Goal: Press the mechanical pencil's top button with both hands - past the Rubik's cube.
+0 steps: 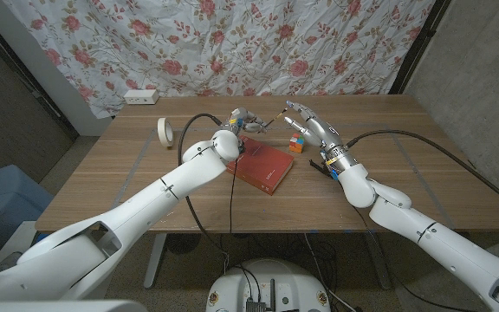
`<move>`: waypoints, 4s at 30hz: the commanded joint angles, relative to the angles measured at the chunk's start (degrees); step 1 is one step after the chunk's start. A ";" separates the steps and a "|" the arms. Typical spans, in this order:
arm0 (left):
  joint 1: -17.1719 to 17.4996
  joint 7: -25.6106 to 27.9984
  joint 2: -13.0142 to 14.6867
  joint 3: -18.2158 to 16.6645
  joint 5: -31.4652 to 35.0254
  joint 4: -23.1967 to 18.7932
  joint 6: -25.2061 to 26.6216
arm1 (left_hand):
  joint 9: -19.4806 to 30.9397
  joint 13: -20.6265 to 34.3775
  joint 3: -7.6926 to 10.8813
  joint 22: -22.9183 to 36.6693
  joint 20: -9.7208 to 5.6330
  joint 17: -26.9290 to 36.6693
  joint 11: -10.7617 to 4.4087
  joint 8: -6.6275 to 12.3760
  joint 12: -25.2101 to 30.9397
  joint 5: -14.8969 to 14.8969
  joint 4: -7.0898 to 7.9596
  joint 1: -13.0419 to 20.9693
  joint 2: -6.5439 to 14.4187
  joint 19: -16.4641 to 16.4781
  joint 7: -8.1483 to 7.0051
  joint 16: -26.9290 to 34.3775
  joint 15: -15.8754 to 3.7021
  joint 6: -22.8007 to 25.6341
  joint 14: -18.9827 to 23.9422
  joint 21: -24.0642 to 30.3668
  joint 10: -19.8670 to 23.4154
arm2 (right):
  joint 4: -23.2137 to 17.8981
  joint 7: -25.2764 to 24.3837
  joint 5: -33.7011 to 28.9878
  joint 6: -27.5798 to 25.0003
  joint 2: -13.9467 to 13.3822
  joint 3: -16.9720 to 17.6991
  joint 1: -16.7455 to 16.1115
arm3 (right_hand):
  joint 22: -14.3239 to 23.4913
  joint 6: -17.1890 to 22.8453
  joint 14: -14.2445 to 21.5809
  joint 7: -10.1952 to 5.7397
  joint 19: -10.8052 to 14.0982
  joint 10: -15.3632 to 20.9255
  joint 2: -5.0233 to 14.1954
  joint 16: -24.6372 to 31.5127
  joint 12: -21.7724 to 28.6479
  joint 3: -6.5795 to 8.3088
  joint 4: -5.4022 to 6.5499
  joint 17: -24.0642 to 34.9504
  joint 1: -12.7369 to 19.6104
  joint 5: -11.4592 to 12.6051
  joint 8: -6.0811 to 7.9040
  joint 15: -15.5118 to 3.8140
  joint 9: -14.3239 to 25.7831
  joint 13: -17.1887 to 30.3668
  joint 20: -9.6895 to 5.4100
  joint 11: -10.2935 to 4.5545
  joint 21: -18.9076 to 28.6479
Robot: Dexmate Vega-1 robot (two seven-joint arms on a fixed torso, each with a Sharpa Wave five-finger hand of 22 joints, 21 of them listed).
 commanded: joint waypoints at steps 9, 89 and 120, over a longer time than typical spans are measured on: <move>-0.21 0.26 -0.24 0.28 0.15 0.77 -0.83 | 0.00 0.23 -0.37 0.36 -3.20 0.00 -1.28 0.21 0.48 0.26 -0.14 0.33 0.63 0.28 -0.14 0.14 -9.33 -0.07 0.48 0.10 1.49 | 1.74 0.90 0.74 1.42 0.23 -0.22 0.67 | 0.11 0.16 -0.19 -0.11 -0.12 -0.56 0.80 -0.11 0.17 0.03 0.46 0.19 -0.50 0.37 0.00 -0.39 0.02 -0.04 -0.38 0.26 0.15; 0.03 0.15 -0.61 0.14 0.33 2.04 -2.84 | 0.04 0.25 -0.98 0.36 -3.41 -0.02 -1.25 0.26 0.45 0.28 -0.15 0.46 0.91 0.00 -0.34 0.05 -9.37 -0.20 0.44 -0.02 1.32 | 4.99 1.34 3.92 4.46 1.33 0.34 0.90 | 0.09 1.54 0.33 0.57 0.22 -0.48 0.75 0.33 0.65 0.26 1.15 0.15 -0.60 0.69 -0.23 -0.61 -0.03 -0.06 -0.67 -0.27 0.35; -0.44 0.05 -1.04 0.14 0.20 2.99 -2.94 | 0.05 0.26 -1.19 0.36 -3.48 -0.02 -1.27 0.28 0.48 0.28 -0.17 0.55 1.01 -0.01 -0.27 0.06 -9.36 -0.24 0.46 0.00 1.37 | 5.37 1.73 2.58 3.91 1.46 -0.50 1.83 | 0.09 2.21 0.28 0.55 0.22 -0.62 0.71 0.37 0.63 0.29 1.38 0.17 -0.68 0.72 -0.15 -0.82 -0.02 -0.05 -0.79 -0.39 0.33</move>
